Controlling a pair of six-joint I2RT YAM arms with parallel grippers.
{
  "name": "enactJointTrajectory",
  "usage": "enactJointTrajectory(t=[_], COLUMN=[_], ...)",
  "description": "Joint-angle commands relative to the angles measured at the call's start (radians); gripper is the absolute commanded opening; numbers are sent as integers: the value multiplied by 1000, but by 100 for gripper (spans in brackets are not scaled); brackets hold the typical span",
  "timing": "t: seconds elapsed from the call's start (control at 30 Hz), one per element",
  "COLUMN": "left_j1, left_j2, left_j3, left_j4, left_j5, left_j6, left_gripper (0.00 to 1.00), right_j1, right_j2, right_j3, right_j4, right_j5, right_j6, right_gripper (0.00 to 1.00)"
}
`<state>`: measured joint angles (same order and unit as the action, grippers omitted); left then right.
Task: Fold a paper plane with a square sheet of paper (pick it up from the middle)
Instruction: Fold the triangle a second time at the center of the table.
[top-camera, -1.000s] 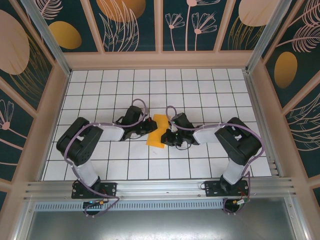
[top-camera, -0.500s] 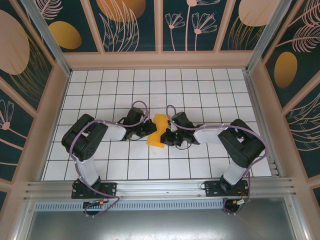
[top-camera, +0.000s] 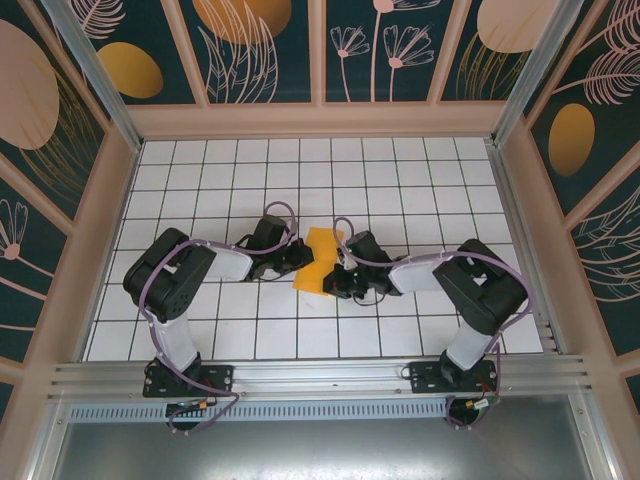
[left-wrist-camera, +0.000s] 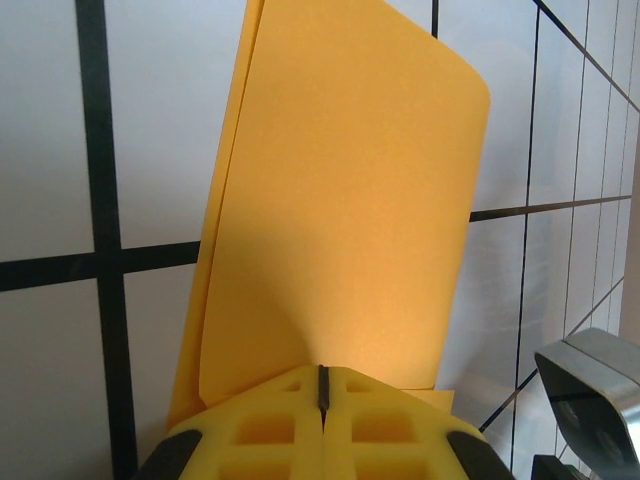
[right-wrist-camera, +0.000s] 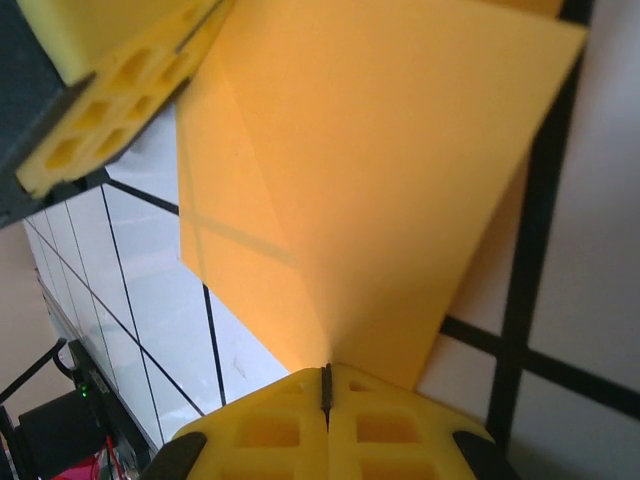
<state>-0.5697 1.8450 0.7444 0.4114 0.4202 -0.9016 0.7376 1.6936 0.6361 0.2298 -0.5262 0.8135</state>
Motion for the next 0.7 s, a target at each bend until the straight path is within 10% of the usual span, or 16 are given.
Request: enactJointTrajectory(t=[0.0,0.67], left_j1=[3,3], left_j2=[49,6], left_j3=[-17,-48], left_j4=[-87,-23], left_j5=[-95,-42], left_j6=[18,-12], left_gripper=[0,0], right_j1=[14,-53], right_j2=[-11,-185], right_j3=[-63,-1], right_j4=[-132,-179], right_j5=[-30,106], right_j6=[-11,56], right_gripper=[6,20])
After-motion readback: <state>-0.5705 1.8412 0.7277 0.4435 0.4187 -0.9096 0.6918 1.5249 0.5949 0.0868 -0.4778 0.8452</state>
